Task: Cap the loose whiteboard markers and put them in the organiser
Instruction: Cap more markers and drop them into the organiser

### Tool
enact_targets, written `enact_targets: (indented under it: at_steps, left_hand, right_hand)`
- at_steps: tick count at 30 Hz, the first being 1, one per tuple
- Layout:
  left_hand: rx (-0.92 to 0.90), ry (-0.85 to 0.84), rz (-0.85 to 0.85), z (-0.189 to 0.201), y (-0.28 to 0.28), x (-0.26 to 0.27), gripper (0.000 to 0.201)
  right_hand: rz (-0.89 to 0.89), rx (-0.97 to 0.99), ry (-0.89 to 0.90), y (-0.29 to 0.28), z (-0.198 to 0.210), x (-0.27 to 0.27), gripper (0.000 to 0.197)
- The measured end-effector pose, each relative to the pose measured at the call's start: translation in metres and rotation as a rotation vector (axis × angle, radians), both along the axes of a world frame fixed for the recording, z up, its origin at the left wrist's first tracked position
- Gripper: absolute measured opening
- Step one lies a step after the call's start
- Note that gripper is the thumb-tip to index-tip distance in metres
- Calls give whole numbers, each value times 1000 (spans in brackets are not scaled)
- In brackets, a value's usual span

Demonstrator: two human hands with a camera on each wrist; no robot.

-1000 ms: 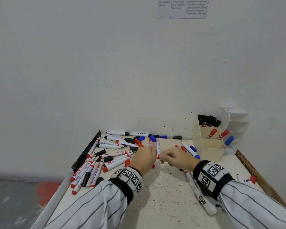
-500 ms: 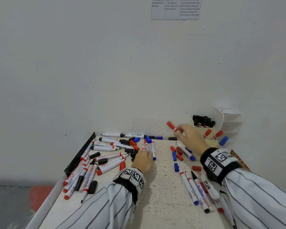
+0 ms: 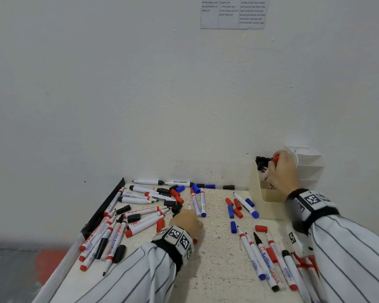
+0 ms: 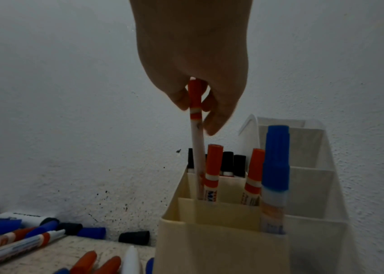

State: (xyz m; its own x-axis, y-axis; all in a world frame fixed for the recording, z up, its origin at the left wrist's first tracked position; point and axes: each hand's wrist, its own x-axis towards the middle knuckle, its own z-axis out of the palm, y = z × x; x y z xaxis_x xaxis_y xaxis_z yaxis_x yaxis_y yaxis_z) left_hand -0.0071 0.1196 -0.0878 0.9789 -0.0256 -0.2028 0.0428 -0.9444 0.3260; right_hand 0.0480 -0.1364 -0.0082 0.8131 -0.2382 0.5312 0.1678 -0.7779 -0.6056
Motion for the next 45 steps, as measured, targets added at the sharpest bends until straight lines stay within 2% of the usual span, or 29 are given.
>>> enact_targets:
  at_steps: [4, 9, 11, 16, 18, 20, 22, 24, 27, 30, 36, 45]
  left_hand:
    - [17, 75, 47, -1, 2, 1, 39]
    - [-55, 82, 137, -7, 9, 1, 47]
    - [-100, 60, 163, -8, 12, 1, 46]
    - [-326, -25, 226, -10, 16, 0, 38]
    - [-400, -66, 198, -11, 16, -1, 35]
    - [-465, -81, 174, -12, 16, -3, 35]
    - [-517, -74, 162, -13, 15, -3, 36]
    - [-545, -63, 155, -12, 15, -3, 36]
    - [-554, -53, 130, -10, 13, -5, 40]
    - [-561, -42, 105, -9, 10, -8, 37]
    - [-570, -40, 88, -10, 9, -8, 34]
    - [-571, -93, 69, -14, 8, -5, 33]
  right_hand:
    - [-45, -53, 125, -2, -5, 1, 27]
    - [-199, -275, 158, -5, -11, -2, 14]
    - [-261, -339, 217, -6, -15, -2, 10]
    - [-361, -393, 259, 1, -16, -7, 16]
    - [-291, -371, 125, 8, -17, -10, 15]
    - [-90, -306, 13, 20, -15, -13, 11]
    - [120, -269, 114, 35, -17, -15, 9]
    - [224, -271, 355, 51, -22, -18, 11]
    - [255, -252, 737, 68, -38, -20, 24]
    - [203, -415, 924, 75, -54, -23, 37]
    - [92, -442, 945, 78, -68, -21, 33]
    - [57, -500, 907, 76, -70, -16, 36]
